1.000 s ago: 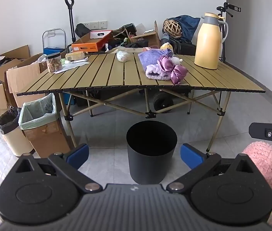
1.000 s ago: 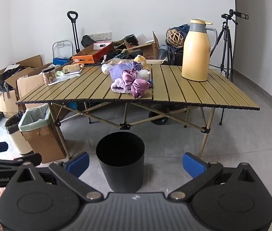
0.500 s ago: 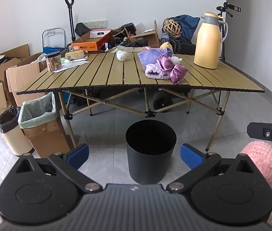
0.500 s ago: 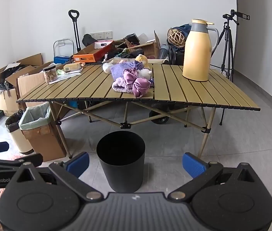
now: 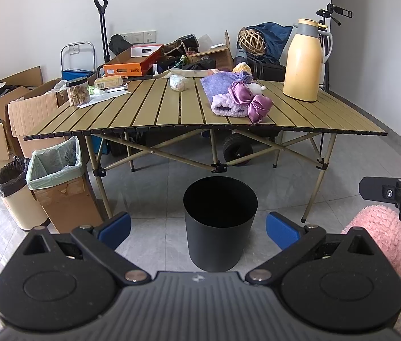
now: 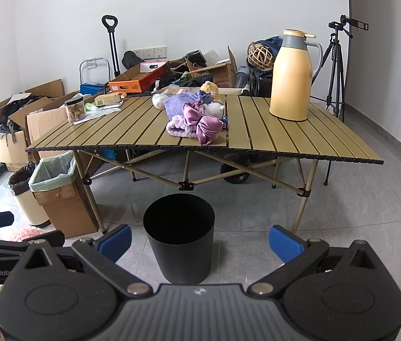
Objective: Collect trash
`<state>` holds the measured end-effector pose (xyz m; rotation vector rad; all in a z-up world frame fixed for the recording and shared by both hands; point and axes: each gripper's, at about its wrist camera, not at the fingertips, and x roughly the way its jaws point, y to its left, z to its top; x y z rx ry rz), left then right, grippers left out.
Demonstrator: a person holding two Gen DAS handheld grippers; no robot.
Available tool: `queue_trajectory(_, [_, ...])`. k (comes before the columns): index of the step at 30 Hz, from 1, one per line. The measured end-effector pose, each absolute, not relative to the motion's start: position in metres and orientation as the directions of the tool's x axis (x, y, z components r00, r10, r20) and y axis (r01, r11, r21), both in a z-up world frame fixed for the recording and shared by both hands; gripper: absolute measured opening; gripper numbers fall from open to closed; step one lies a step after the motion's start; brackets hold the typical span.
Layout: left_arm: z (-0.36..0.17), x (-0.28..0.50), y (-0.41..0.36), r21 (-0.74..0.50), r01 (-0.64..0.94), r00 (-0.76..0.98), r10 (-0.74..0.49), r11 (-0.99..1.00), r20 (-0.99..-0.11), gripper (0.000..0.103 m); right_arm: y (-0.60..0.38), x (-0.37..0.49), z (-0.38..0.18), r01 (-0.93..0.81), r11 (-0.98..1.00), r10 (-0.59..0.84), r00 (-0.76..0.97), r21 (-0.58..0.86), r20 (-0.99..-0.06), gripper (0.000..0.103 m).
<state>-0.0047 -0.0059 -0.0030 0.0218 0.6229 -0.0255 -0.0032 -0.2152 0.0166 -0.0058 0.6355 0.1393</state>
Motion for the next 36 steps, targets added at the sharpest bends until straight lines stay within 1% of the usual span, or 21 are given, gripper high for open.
queue_trajectory(36, [-0.0064, -0.011, -0.003, 0.006, 0.037, 0.81, -0.026, 0.999, -0.586, 0.103, -0.2149, -0.0011, 0.0192, -0.14, 0.989, 0.137, 0.786, 0.043, -0.603, 0.103])
